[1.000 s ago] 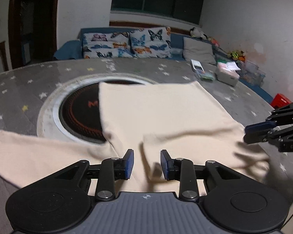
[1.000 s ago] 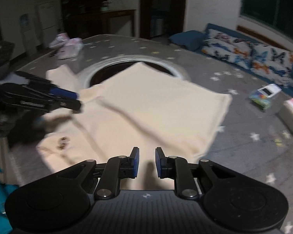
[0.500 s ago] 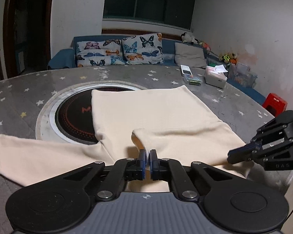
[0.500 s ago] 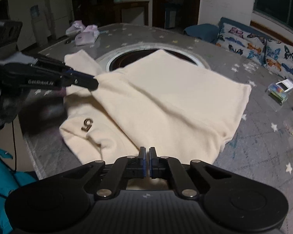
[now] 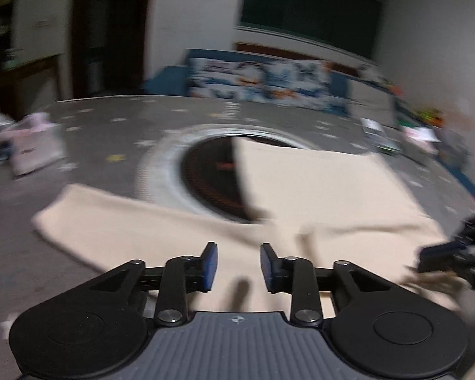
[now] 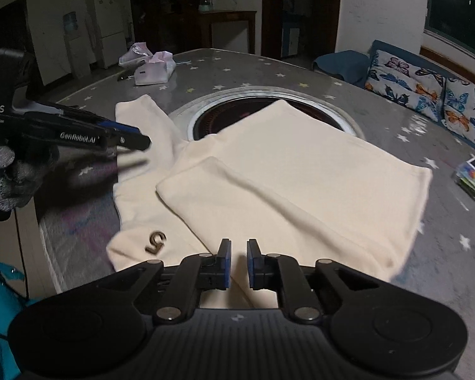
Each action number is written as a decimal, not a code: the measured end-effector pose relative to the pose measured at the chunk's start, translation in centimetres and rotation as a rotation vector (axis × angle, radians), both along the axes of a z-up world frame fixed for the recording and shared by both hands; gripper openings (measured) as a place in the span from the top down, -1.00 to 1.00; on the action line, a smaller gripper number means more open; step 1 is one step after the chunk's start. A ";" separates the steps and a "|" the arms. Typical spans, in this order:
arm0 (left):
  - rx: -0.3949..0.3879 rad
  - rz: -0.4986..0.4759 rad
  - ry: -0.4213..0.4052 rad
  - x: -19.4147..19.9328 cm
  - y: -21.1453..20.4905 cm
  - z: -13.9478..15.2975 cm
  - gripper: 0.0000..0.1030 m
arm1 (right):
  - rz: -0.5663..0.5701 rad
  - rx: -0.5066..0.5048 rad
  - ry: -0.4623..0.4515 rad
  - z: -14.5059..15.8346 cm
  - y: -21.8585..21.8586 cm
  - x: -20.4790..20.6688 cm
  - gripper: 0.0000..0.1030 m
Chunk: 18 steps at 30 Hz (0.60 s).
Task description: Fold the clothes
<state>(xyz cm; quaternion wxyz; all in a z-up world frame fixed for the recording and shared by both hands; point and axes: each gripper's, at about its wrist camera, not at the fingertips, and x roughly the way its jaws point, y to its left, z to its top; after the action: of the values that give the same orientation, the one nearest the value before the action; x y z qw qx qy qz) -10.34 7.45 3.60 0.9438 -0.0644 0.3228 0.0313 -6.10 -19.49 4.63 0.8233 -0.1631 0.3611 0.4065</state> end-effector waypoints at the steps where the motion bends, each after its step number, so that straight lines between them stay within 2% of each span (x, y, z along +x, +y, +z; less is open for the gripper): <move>1: 0.007 0.036 0.002 0.0 0.8 -0.1 0.24 | 0.003 -0.002 0.003 -0.2 0.3 0.1 0.76; 3: 0.021 0.128 -0.002 0.1 2.7 -0.1 0.07 | 0.001 -0.012 0.012 -1.0 0.9 0.5 0.73; 10: 0.083 0.419 0.004 1.4 9.0 -0.9 0.03 | -0.020 -0.004 0.003 -0.8 1.2 0.3 0.64; 14: 0.050 0.452 0.004 1.7 10.2 -1.2 0.04 | -0.041 0.010 -0.007 -0.4 1.0 0.0 0.64; 18: 0.010 0.469 0.002 1.9 11.1 -1.6 0.13 | -0.060 0.037 -0.014 0.2 0.7 -0.3 0.64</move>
<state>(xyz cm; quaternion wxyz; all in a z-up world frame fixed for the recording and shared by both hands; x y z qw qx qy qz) -8.42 18.57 2.05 0.9106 -0.1332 0.2997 0.2515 -6.37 -18.81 4.78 0.8406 -0.1399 0.3523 0.3870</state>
